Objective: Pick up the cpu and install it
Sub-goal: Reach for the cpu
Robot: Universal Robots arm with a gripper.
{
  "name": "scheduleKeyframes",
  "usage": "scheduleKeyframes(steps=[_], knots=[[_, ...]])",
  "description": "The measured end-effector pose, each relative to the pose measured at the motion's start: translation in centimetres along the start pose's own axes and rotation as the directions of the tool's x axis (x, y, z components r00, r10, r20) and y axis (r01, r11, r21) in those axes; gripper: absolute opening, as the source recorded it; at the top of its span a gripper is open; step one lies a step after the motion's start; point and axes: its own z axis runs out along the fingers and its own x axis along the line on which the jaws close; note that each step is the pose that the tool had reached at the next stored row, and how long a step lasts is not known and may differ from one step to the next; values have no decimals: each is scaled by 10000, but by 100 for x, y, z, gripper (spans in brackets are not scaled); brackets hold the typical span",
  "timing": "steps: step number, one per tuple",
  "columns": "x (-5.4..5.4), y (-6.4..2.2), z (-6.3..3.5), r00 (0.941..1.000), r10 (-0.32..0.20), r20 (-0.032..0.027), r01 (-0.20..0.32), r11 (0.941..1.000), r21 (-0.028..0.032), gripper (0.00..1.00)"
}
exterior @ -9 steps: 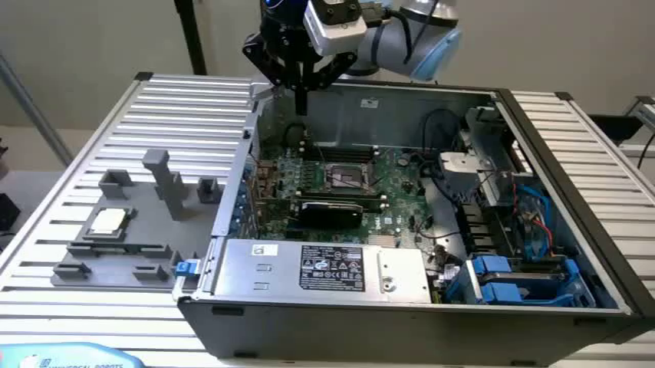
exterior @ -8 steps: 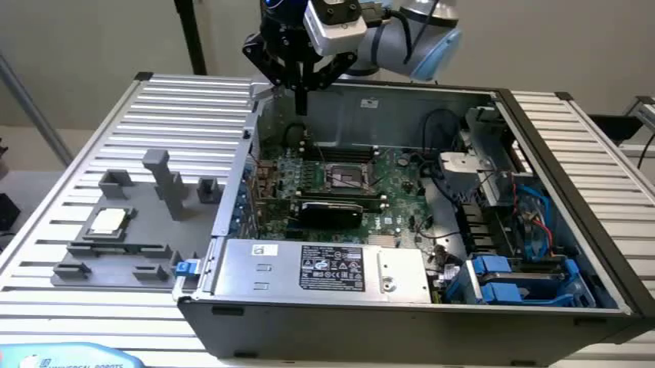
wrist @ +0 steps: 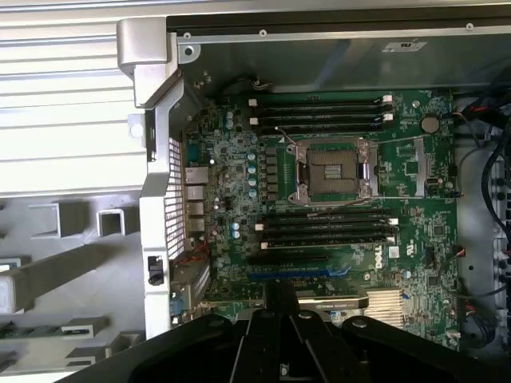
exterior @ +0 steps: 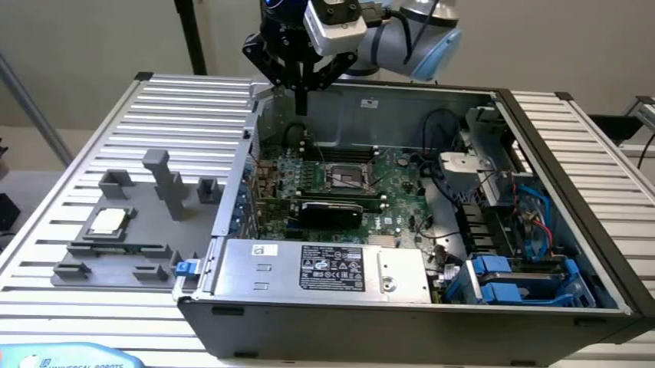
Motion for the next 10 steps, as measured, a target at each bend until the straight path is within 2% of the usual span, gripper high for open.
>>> scheduleKeyframes(steps=[6,10], knots=[[19,-1,-1,10000,1,-1,-1,10000,1,11],[188,-17,-4,10000,0,0,0,10000,-7,11]])
